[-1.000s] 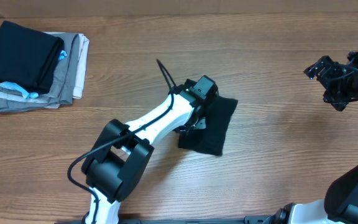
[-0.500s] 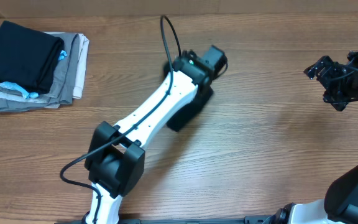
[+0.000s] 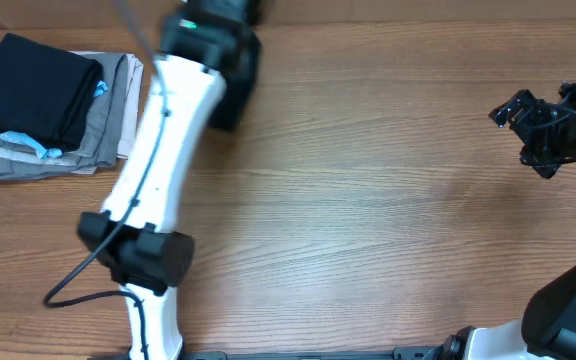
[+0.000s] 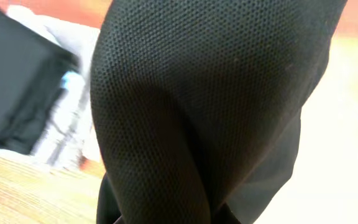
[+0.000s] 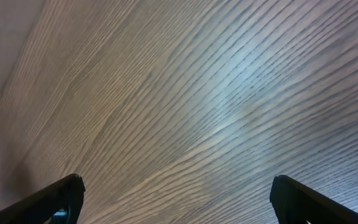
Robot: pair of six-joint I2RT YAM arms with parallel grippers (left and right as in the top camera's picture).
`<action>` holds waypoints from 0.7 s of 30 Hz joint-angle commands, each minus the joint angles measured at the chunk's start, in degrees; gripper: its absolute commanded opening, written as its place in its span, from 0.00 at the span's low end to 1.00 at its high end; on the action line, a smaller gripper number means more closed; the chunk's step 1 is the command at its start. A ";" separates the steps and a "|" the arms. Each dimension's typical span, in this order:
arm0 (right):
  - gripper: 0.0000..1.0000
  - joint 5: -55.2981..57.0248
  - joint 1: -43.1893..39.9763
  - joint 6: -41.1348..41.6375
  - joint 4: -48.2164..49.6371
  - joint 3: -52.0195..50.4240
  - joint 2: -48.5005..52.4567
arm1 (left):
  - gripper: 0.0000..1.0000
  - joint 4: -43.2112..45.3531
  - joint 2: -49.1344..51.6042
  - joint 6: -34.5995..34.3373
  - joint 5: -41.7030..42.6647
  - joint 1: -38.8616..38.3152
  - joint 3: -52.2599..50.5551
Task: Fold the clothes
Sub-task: 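Carry the bundle with the left gripper onto the clothes stack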
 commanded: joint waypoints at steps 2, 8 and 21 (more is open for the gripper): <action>1.00 0.20 -0.11 0.07 0.28 0.07 -0.15 | 0.04 -0.55 -0.42 1.01 -1.79 7.72 10.67; 1.00 0.20 -0.11 0.07 0.28 0.07 -0.15 | 0.04 -0.44 -0.42 -3.72 -1.11 18.29 16.28; 1.00 0.20 -0.11 0.07 0.28 0.07 -0.15 | 0.04 8.09 -0.39 -6.69 20.76 39.85 16.31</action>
